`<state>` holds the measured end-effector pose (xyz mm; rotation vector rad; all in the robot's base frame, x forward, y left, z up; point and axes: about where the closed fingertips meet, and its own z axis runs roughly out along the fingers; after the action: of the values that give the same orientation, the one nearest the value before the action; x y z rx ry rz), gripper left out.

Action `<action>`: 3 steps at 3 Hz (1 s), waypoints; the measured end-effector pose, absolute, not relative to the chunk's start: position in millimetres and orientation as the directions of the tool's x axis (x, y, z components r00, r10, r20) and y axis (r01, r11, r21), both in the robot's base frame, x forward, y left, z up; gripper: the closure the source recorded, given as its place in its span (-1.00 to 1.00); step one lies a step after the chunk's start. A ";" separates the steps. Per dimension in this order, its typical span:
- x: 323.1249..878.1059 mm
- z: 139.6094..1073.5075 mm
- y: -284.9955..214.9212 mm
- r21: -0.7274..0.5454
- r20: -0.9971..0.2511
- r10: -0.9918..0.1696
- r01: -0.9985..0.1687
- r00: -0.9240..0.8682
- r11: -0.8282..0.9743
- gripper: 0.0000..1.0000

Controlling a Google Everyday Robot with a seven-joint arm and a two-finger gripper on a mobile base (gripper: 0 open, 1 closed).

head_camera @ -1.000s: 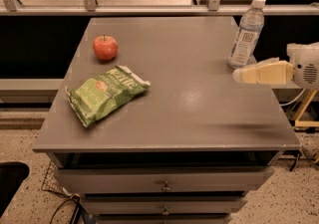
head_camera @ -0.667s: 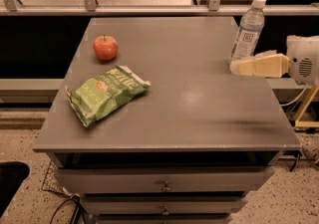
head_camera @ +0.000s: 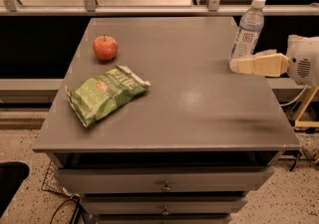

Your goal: Move blue plastic bottle near green jalapeno chip bag

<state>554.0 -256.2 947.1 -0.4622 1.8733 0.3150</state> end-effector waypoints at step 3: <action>605.1 946.3 -331.4 0.007 -0.995 0.054 -0.492 0.082 0.871 -1.00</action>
Offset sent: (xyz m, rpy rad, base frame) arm 0.0619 -0.0685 -0.0216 0.2330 -0.5549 0.1252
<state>605.1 -331.4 946.3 -0.3728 1.4397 0.4218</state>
